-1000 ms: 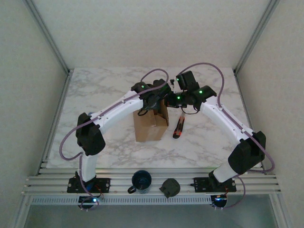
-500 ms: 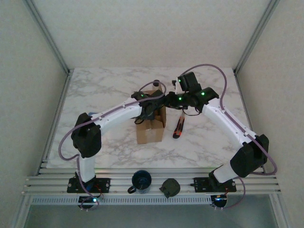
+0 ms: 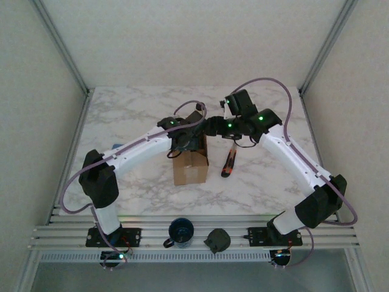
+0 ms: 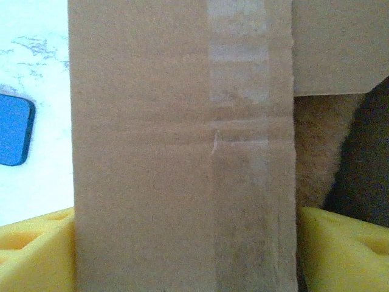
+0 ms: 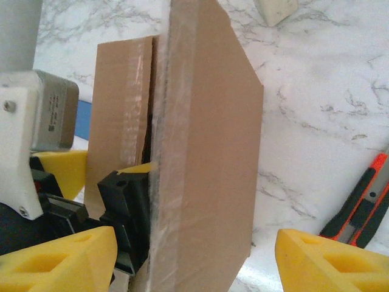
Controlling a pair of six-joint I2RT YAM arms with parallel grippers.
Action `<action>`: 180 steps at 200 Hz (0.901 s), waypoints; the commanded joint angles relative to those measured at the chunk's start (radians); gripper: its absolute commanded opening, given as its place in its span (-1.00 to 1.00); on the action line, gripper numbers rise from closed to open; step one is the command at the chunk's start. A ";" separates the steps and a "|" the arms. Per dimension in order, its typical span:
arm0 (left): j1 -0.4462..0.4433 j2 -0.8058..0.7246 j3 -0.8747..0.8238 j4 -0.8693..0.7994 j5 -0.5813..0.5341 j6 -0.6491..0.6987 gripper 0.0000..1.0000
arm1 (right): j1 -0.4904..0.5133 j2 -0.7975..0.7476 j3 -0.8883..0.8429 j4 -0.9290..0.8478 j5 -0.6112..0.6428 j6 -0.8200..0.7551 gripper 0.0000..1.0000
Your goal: Unpack the express box
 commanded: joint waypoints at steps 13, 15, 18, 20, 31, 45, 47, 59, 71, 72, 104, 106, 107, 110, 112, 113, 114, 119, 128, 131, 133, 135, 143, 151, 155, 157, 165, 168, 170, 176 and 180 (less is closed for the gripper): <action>0.008 -0.051 0.068 0.034 0.006 0.056 0.68 | 0.084 -0.024 0.071 -0.061 0.057 0.008 0.42; 0.009 -0.054 0.070 0.035 0.006 0.057 0.68 | 0.091 -0.022 0.074 -0.063 0.060 0.009 0.42; 0.009 -0.060 0.071 0.035 0.003 0.058 0.69 | 0.096 -0.019 0.076 -0.065 0.065 0.010 0.43; 0.010 -0.064 0.072 0.036 0.002 0.059 0.68 | 0.099 -0.018 0.078 -0.067 0.068 0.012 0.43; 0.018 -0.086 0.075 0.031 -0.014 0.061 0.69 | 0.116 -0.002 0.091 -0.081 0.091 0.017 0.43; 0.032 -0.118 0.075 0.013 -0.037 0.064 0.70 | 0.138 0.026 0.112 -0.102 0.131 0.021 0.44; 0.035 -0.123 0.076 0.009 -0.040 0.064 0.70 | 0.138 0.031 0.116 -0.106 0.139 0.022 0.44; 0.050 -0.152 0.079 -0.007 -0.059 0.069 0.71 | 0.172 0.059 0.141 -0.135 0.189 0.027 0.44; 0.063 -0.182 0.081 -0.018 -0.073 0.076 0.72 | 0.191 0.088 0.164 -0.166 0.250 0.039 0.45; 0.063 -0.184 0.081 -0.018 -0.074 0.077 0.72 | 0.193 0.090 0.166 -0.168 0.254 0.040 0.45; 0.098 -0.264 0.060 -0.037 -0.110 0.090 0.73 | 0.233 0.153 0.218 -0.262 0.398 0.085 0.45; 0.101 -0.270 0.056 -0.036 -0.111 0.091 0.73 | 0.235 0.155 0.221 -0.268 0.404 0.087 0.45; 0.102 -0.271 0.055 -0.036 -0.112 0.091 0.73 | 0.237 0.158 0.222 -0.274 0.404 0.088 0.45; 0.107 -0.281 0.049 -0.035 -0.112 0.093 0.74 | 0.240 0.163 0.225 -0.281 0.412 0.091 0.46; 0.110 -0.287 0.044 -0.034 -0.113 0.094 0.73 | 0.243 0.166 0.227 -0.284 0.416 0.093 0.46; 0.112 -0.290 0.043 -0.033 -0.114 0.094 0.73 | 0.244 0.170 0.228 -0.287 0.419 0.095 0.46; 0.113 -0.291 0.040 -0.033 -0.113 0.095 0.73 | 0.244 0.170 0.228 -0.287 0.419 0.095 0.46; 0.122 -0.307 0.029 -0.027 -0.111 0.098 0.73 | 0.248 0.179 0.230 -0.292 0.426 0.103 0.46; 0.136 -0.334 0.006 -0.013 -0.102 0.104 0.73 | 0.253 0.192 0.228 -0.293 0.429 0.112 0.44; 0.140 -0.342 -0.002 -0.008 -0.096 0.107 0.73 | 0.254 0.197 0.227 -0.293 0.431 0.117 0.42; 0.143 -0.347 -0.006 -0.004 -0.093 0.108 0.73 | 0.254 0.199 0.226 -0.293 0.433 0.119 0.41; 0.145 -0.353 -0.010 0.000 -0.090 0.109 0.73 | 0.254 0.202 0.225 -0.293 0.435 0.121 0.40; 0.153 -0.373 -0.029 0.017 -0.072 0.116 0.72 | 0.254 0.213 0.221 -0.292 0.443 0.126 0.30; 0.157 -0.389 -0.043 0.032 -0.051 0.122 0.70 | 0.254 0.222 0.217 -0.292 0.455 0.131 0.15; 0.158 -0.397 -0.051 0.039 -0.041 0.126 0.69 | 0.253 0.227 0.218 -0.292 0.462 0.130 0.06; 0.158 -0.399 -0.054 0.043 -0.034 0.128 0.69 | 0.254 0.230 0.217 -0.292 0.464 0.130 0.02; 0.158 -0.410 -0.068 0.059 -0.004 0.135 0.68 | 0.254 0.237 0.219 -0.293 0.473 0.130 -0.14; 0.158 -0.414 -0.073 0.063 0.010 0.139 0.67 | 0.253 0.241 0.220 -0.291 0.477 0.130 -0.21; 0.158 -0.417 -0.075 0.068 0.019 0.142 0.67 | 0.253 0.242 0.221 -0.292 0.479 0.129 -0.25; 0.158 -0.425 -0.089 0.080 0.043 0.148 0.65 | 0.252 0.246 0.223 -0.291 0.488 0.128 -0.35; 0.158 -0.429 -0.097 0.089 0.064 0.152 0.64 | 0.251 0.248 0.224 -0.290 0.491 0.125 -0.43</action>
